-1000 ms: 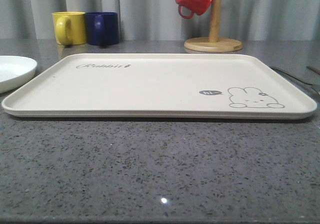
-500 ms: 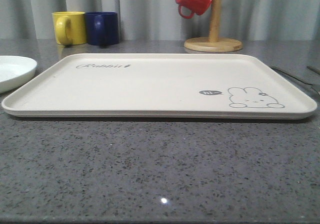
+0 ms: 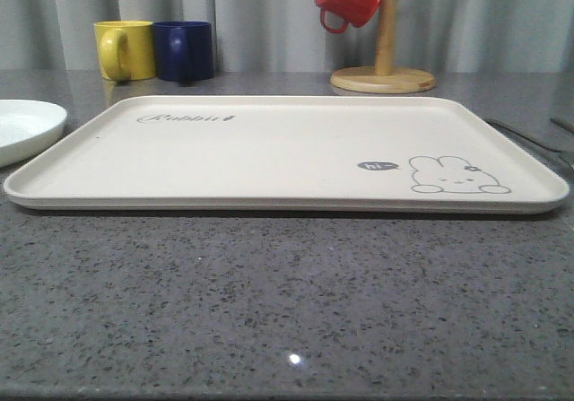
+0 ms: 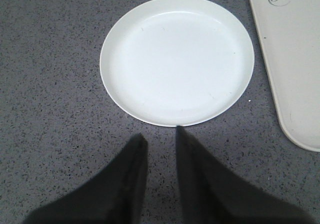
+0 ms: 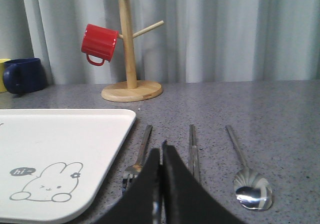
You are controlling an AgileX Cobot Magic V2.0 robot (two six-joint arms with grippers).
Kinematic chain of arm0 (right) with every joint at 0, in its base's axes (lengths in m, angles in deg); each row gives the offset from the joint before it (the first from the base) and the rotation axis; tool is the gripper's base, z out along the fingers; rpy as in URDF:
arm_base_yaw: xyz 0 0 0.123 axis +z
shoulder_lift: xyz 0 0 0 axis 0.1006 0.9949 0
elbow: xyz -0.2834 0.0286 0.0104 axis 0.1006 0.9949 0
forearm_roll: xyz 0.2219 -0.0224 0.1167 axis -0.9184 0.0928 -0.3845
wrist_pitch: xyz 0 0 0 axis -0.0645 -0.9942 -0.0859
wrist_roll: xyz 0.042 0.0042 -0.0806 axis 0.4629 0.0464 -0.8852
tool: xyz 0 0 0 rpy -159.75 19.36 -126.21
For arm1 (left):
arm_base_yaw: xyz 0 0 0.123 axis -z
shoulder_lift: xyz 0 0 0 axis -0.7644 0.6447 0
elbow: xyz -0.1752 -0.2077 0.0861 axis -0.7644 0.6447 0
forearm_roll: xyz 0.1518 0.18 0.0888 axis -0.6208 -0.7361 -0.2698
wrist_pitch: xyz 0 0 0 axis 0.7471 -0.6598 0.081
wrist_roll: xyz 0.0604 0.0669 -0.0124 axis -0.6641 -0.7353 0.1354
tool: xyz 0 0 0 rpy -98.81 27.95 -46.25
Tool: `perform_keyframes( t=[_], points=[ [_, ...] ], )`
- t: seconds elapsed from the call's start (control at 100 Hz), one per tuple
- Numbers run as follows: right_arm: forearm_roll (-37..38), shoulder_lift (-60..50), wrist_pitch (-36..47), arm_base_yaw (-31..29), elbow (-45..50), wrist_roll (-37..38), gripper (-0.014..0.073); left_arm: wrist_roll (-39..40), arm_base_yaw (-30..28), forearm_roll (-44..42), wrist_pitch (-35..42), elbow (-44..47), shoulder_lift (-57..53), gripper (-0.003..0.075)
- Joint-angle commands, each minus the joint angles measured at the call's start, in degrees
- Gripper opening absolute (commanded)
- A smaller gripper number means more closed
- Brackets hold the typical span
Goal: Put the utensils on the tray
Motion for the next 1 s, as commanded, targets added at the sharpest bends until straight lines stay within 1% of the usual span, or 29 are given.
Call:
perform_keyframes(
  t=[0.0, 0.01, 0.08, 0.15, 0.19, 0.35, 0.45, 0.56, 0.65, 0.78, 0.99],
  points=[
    [0.23, -1.02, 4.87, -0.28, -1.04, -0.31, -0.0068, 0.11, -0.15, 0.22, 3.00, -1.93, -0.07, 0.0320],
    [0.23, -1.02, 4.87, -0.28, -1.04, -0.31, -0.0068, 0.11, -0.15, 0.22, 3.00, -1.93, -0.07, 0.0343],
    [0.23, -1.02, 4.87, -0.28, -1.04, -0.31, -0.0068, 0.11, -0.15, 0.22, 3.00, -1.93, -0.07, 0.0440],
    [0.23, -1.02, 4.87, -0.28, -1.04, -0.31, -0.0068, 0.11, -0.15, 0.22, 3.10, -1.93, 0.08, 0.0496],
    [0.23, -1.02, 4.87, -0.28, -1.04, -0.31, -0.0068, 0.23, -0.15, 0.22, 3.41, -1.93, 0.53, 0.0509],
    [0.23, -1.02, 4.87, -0.28, -1.04, -0.31, -0.0068, 4.04, -0.15, -0.09, 4.88, -2.78, 4.32, 0.0509],
    [0.23, -1.02, 4.87, -0.28, -1.04, -0.31, -0.0068, 6.58, -0.15, -1.66, 4.88, -5.35, 9.56, 0.0509],
    [0.23, -1.02, 4.87, -0.28, -1.04, -0.31, -0.0068, 6.58, -0.40, -2.54, 4.75, -9.15, 15.71, 0.0509],
    [0.23, -1.02, 4.87, -0.28, -1.04, -0.31, -0.0068, 6.58, -2.60, -2.33, 4.75, -12.69, 21.06, 0.0509],
    [0.23, -1.02, 4.87, -0.28, -1.04, -0.31, -0.0068, 6.33, -7.71, -0.76, 5.12, -16.85, 27.93, 0.0509],
    [0.23, -1.02, 4.87, -0.28, -1.04, -0.31, -0.0068, 4.29, -13.84, -0.15, 5.12, -20.84, 36.68, 0.0509]
  ],
)
